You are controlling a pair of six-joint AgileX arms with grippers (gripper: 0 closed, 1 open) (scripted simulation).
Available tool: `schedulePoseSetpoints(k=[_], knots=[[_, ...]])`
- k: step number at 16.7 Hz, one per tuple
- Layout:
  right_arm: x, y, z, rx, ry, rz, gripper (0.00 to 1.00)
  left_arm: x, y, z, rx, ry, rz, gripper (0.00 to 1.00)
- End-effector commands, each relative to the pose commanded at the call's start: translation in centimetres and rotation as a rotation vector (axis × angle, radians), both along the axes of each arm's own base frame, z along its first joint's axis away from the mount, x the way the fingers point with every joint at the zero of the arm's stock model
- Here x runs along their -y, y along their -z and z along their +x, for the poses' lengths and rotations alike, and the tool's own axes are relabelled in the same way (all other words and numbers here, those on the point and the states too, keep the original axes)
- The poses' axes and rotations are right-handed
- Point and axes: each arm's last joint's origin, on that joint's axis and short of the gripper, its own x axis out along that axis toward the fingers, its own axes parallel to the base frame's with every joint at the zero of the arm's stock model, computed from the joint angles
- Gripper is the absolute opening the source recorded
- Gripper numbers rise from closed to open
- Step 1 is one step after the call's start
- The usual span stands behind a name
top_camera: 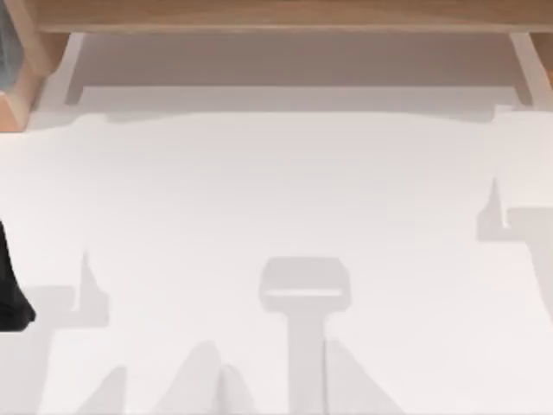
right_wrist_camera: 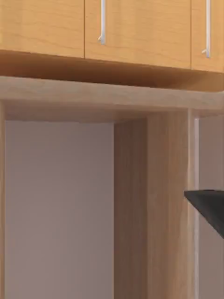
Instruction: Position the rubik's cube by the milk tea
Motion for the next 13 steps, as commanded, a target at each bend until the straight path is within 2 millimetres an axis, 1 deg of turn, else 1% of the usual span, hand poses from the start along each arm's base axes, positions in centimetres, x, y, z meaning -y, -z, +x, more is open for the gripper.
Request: schedulePoseSetpoints(k=[1,3,4,6,8,10,12,13], knots=[[-0.4,-1.8,1.6,-0.003,0.001,0.000,1.00,0.0,0.0,0.0,0.000,0.000,0.000,1.00],[-1.6,-4.9,5.4,-0.013,0.001,-0.001,1.00,0.0,0.0,0.0,0.000,0.000,0.000,1.00],[-2.3,-6.0,7.5,-0.018,0.002,-0.002,1.00,0.0,0.0,0.0,0.000,0.000,0.000,1.00],[-4.0,-7.6,11.8,-0.029,0.002,-0.004,1.00,0.0,0.0,0.0,0.000,0.000,0.000,1.00],[-5.8,-8.3,16.0,-0.037,0.002,-0.005,1.00,0.0,0.0,0.0,0.000,0.000,0.000,1.00],[-7.5,-8.4,19.4,-0.038,0.002,-0.005,1.00,0.0,0.0,0.0,0.000,0.000,0.000,1.00],[-9.0,-8.3,21.9,-0.035,0.002,-0.003,1.00,0.0,0.0,0.0,0.000,0.000,0.000,1.00],[-9.5,-8.3,22.8,-0.033,0.002,-0.002,1.00,0.0,0.0,0.0,0.000,0.000,0.000,1.00]])
